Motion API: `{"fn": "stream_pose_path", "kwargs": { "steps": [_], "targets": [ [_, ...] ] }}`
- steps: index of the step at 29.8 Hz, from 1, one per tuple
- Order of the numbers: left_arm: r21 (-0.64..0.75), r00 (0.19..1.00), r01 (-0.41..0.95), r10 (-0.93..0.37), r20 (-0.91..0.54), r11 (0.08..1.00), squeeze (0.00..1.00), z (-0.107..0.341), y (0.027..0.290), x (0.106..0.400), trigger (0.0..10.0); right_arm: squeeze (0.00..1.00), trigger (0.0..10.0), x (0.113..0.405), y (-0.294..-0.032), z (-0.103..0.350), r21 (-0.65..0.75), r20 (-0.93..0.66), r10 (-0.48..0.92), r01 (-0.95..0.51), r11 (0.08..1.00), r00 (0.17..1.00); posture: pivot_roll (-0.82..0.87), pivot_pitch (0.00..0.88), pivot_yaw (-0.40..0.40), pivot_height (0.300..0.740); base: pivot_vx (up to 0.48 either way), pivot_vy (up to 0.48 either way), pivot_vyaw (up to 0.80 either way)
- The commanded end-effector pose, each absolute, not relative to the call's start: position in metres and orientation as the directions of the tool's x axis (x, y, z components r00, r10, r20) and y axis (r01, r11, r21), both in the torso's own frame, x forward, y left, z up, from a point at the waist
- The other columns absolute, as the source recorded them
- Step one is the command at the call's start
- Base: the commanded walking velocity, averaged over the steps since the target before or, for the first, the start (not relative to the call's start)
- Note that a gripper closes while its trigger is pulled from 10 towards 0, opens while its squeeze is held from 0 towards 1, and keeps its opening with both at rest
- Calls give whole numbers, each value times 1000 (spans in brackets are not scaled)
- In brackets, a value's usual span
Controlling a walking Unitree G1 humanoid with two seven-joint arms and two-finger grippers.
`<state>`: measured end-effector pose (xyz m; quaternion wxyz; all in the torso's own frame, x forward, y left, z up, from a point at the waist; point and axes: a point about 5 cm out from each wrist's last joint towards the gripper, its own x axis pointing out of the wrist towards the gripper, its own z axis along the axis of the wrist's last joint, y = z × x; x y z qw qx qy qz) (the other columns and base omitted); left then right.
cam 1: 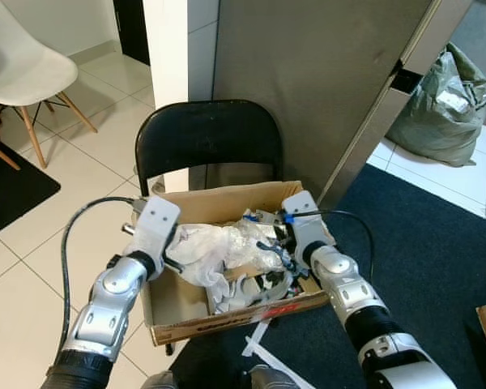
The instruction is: Picking trash to rubbish bin
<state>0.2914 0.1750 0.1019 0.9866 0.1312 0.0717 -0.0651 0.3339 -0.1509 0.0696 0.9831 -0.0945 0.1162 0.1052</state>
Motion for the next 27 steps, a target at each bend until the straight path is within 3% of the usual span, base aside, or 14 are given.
{"fn": "stream_pose_path", "kwargs": {
  "steps": [1,7,16,27],
  "targets": [
    [225,993,63,-39,-110,972,0,106,180,293,10000,0,10000,337,-160,77,-135,-202,119,-148,980,972,75,49,-73,740,0,0,0],
    [167,997,-51,58,-42,985,0,113,184,292,10000,0,10000,334,-163,88,-82,-105,119,-128,988,987,72,52,-70,740,0,0,0],
    [137,996,-57,65,-57,989,0,108,177,286,10000,0,10000,332,-159,87,-40,-95,124,-129,991,988,67,58,-67,740,0,0,0],
    [129,996,-67,74,-53,989,0,108,177,286,10000,0,10000,331,-157,87,-55,-93,145,-151,987,985,66,60,-69,740,-356,0,0]
  ]
}}
